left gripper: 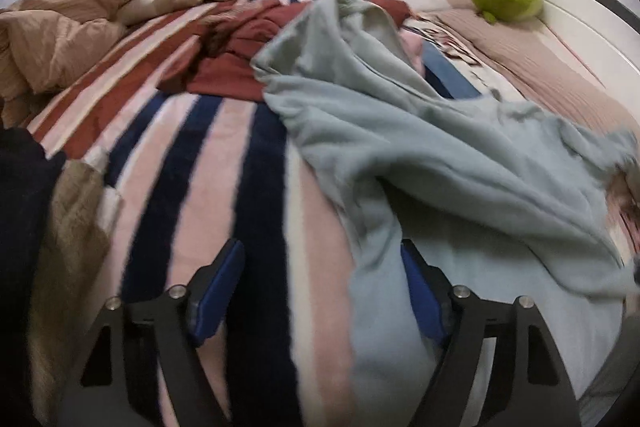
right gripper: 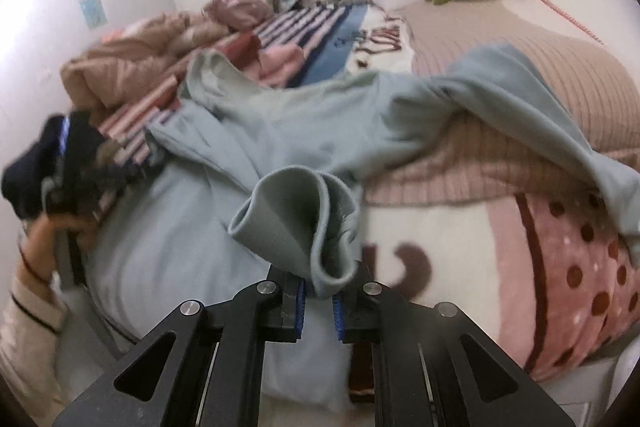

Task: Fold small clothes

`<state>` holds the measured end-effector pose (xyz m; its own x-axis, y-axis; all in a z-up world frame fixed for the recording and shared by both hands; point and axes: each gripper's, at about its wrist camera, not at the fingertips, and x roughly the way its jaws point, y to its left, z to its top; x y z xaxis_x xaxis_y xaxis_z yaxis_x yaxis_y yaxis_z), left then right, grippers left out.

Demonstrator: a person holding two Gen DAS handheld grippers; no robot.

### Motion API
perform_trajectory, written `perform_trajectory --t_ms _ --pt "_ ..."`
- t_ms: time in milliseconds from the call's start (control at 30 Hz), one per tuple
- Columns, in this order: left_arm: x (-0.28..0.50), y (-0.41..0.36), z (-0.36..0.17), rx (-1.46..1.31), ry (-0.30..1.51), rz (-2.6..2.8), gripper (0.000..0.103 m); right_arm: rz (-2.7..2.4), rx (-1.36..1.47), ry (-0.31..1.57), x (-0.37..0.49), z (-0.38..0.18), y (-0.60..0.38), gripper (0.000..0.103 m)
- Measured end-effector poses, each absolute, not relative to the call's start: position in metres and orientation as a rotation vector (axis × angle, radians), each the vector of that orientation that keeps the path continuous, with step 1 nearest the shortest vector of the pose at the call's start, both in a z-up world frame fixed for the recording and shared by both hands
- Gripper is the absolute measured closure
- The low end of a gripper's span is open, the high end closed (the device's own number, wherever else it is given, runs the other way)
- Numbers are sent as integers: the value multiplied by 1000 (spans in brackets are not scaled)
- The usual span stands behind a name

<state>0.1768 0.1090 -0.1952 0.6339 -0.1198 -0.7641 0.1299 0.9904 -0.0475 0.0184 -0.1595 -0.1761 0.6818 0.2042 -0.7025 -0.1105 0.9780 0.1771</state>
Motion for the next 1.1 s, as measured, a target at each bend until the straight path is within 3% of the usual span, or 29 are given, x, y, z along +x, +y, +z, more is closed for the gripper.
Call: perform_trajectory --t_ms 67,133,333,400,467,500,667,700,767,800,1100 --pt "183 115 -193 23 863 -82 35 158 95 775 13 -168 -163 78" --pt "190 128 -194 8 872 -37 46 139 68 713 7 -150 -169 70" --pt "185 151 -193 -58 876 -2 49 209 3 636 30 -110 -163 69" --pt "173 144 -185 -48 847 -55 43 300 -55 700 51 -119 -143 72" --pt "157 141 -178 -52 827 -133 40 367 -105 782 71 -138 -121 95" --pt "151 140 -175 -56 822 -164 39 400 -120 833 80 -150 -111 96" --pt "127 122 -171 -155 852 -400 24 523 -141 966 86 -190 -88 96" --pt "125 110 -173 -165 868 -438 24 547 -135 966 83 -190 -88 95" --pt "126 96 -177 -180 889 -497 24 564 -135 974 78 -190 -92 78" --pt "127 87 -180 -184 899 -524 24 561 -138 980 77 -190 -94 75" --pt "126 53 -187 -145 922 -557 24 757 -85 1043 56 -198 -79 73"
